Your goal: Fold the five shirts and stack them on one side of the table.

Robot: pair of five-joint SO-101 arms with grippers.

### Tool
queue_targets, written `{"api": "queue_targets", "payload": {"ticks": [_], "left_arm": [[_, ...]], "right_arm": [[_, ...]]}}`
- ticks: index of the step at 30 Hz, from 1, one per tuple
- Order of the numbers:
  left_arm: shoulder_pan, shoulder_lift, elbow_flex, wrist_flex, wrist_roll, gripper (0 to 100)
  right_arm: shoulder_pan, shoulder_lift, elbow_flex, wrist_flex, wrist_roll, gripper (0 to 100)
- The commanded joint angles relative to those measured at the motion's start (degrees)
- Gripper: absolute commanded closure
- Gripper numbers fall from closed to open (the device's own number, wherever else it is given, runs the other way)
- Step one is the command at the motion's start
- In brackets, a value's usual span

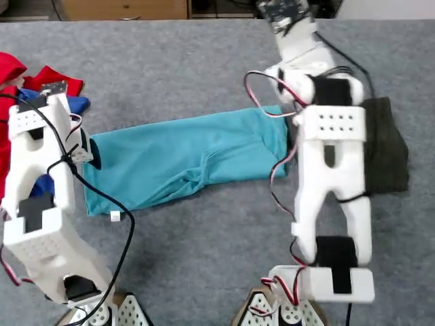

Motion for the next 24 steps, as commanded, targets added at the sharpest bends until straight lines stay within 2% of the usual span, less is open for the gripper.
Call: {"api": "queue_targets", "payload": {"ticks": [1, 7, 11, 16, 19, 24], "left_arm": [[0.62, 1.89, -3.52, -0.35, 1.05, 80], [0.26, 4.09, -3.78, -0.26, 2.73, 80], [0.79, 5.58, -3.96, -0.26, 3.16, 81], [0.88, 9.01, -4.22, -0.35, 3.16, 90], [1.05, 10.07, -4.66, 1.49, 3.43, 90], [2.11, 11.12, -8.88, 3.87, 8.7, 90]], "right_arm": [[4.0, -6.29, -1.01, -2.11, -0.7, 99.8], [14.02, -14.11, -1.19, -4.57, -1.05, 99.8], [20.62, -18.51, -1.1, -7.38, -5.1, 99.8], [26.07, -20.97, -0.92, -10.46, -5.63, 99.8], [28.97, -20.97, -0.92, -12.4, -5.89, 99.7], [33.63, -21.32, -1.36, -12.84, -9.23, 99.7]]}}
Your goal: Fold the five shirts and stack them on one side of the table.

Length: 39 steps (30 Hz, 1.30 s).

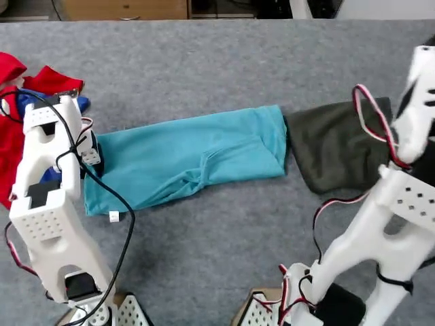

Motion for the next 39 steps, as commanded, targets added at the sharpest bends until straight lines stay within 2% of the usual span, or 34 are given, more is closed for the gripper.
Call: {"api": "queue_targets", "payload": {"ticks": [1, 3, 6, 11, 18, 22, 25, 30, 39], "left_arm": [[0.44, 0.31, -2.9, 1.14, 3.6, 90], [0.44, 0.66, -4.75, 1.14, 4.57, 91], [0.35, 0.4, -5.98, 1.41, 3.25, 99], [0.97, 0.66, -12.04, 8.35, 2.29, 98], [-1.67, 0.22, -29.01, 20.66, 1.41, 98], [-4.13, -1.71, -32.09, 20.84, 0.53, 98], [-3.34, -4.79, -29.89, 20.84, 0.53, 98], [4.92, -9.1, -28.31, 20.84, 0.88, 98], [28.31, -8.75, -32.62, 20.66, 4.66, 98]], "right_arm": [[2.86, -1.89, -1.36, -1.49, -1.05, 99.7], [2.95, -1.89, -1.45, -2.02, -0.97, 99.7], [2.95, -1.63, -1.45, -2.2, -1.14, 99.7], [2.95, -1.63, -1.54, -2.2, -1.05, 99.7], [2.95, -1.54, -1.54, -2.29, -0.7, 99.7], [2.95, -1.8, -1.54, -2.29, -0.7, 99.7], [4.35, -1.89, -1.54, -2.29, -0.62, 99.7], [6.55, -1.89, -1.54, -3.43, -0.62, 99.7], [11.91, -1.89, -2.95, -3.43, -1.14, 99.7]]}}
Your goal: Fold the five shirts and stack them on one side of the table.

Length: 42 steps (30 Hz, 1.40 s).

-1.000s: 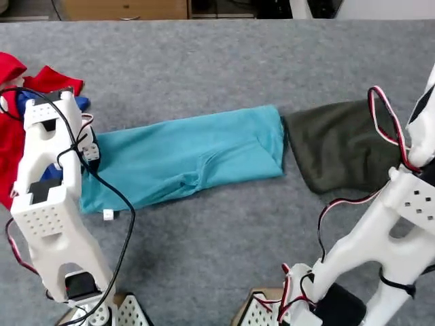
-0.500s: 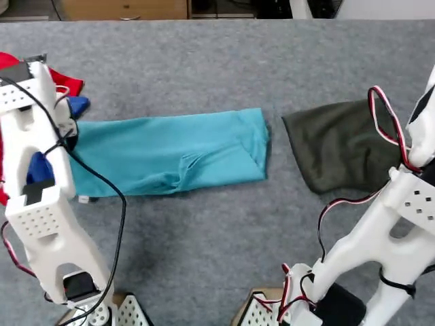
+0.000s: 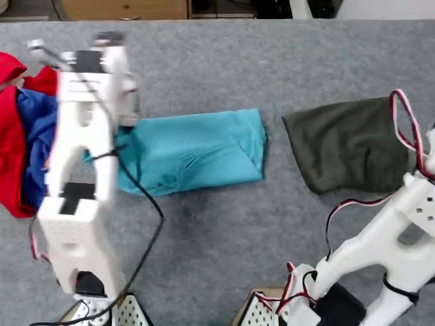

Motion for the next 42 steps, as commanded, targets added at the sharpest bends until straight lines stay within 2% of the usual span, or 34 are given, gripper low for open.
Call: {"api": "queue_targets", "payload": {"ticks": [1, 5, 10, 26, 30, 37, 42], "left_arm": [[8.79, -1.1, -5.8, 0.7, 2.02, 98], [15.82, 4.44, -13.63, 0.7, 6.68, 98], [20.75, 10.68, -22.95, 0.7, 14.51, 98], [31.82, 15.87, -33.93, -0.09, 21.45, 98], [31.56, 15.87, -33.49, -2.73, 21.45, 98], [24.7, 15.78, -33.14, -0.35, 21.1, 98], [20.13, 15.52, -33.05, 0.7, 21.01, 98]], "right_arm": [[2.77, -1.8, -2.59, -1.49, -0.7, 99.7], [3.03, -1.89, -2.59, -1.49, -0.62, 99.7], [3.03, -1.89, -2.59, -1.49, -0.35, 99.7], [2.77, -1.89, -2.51, -1.49, -0.26, 99.7], [2.77, -1.89, -2.51, -1.49, -0.26, 99.7], [2.15, -1.71, -2.33, -1.49, -0.18, 99.7], [-4.09, -1.54, -0.48, -1.05, 6.33, 99.6]]}}
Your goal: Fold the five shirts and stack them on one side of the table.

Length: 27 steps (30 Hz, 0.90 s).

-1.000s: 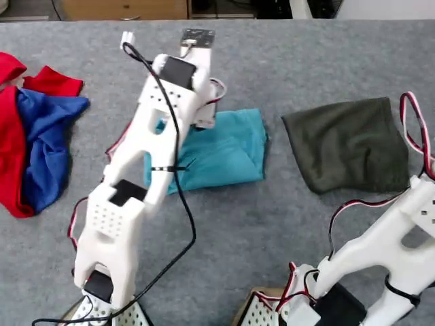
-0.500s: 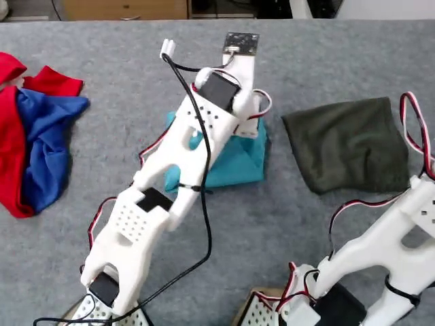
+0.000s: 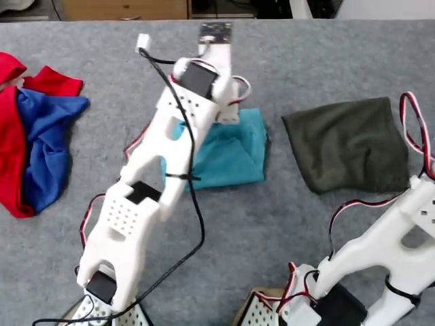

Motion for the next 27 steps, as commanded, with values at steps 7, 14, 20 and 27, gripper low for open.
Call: {"api": "queue_targets", "payload": {"ticks": [7, 14, 20, 27], "left_arm": [[0.09, -0.84, -1.58, 0.79, 0.44, 98], [8.09, 0.48, -1.58, -1.67, 0.44, 98], [10.29, 5.67, -2.11, -2.46, 5.36, 77], [0.88, 4.0, -9.58, -0.62, 11.34, 73]], "right_arm": [[-8.57, -1.89, 1.1, -1.05, 6.86, 99.6], [-8.57, -1.89, 1.19, -1.23, 6.86, 99.6], [-8.57, -1.54, 1.1, -1.32, 6.86, 99.6], [-12.79, -1.01, 4.53, -0.26, 6.95, 99.6]]}}
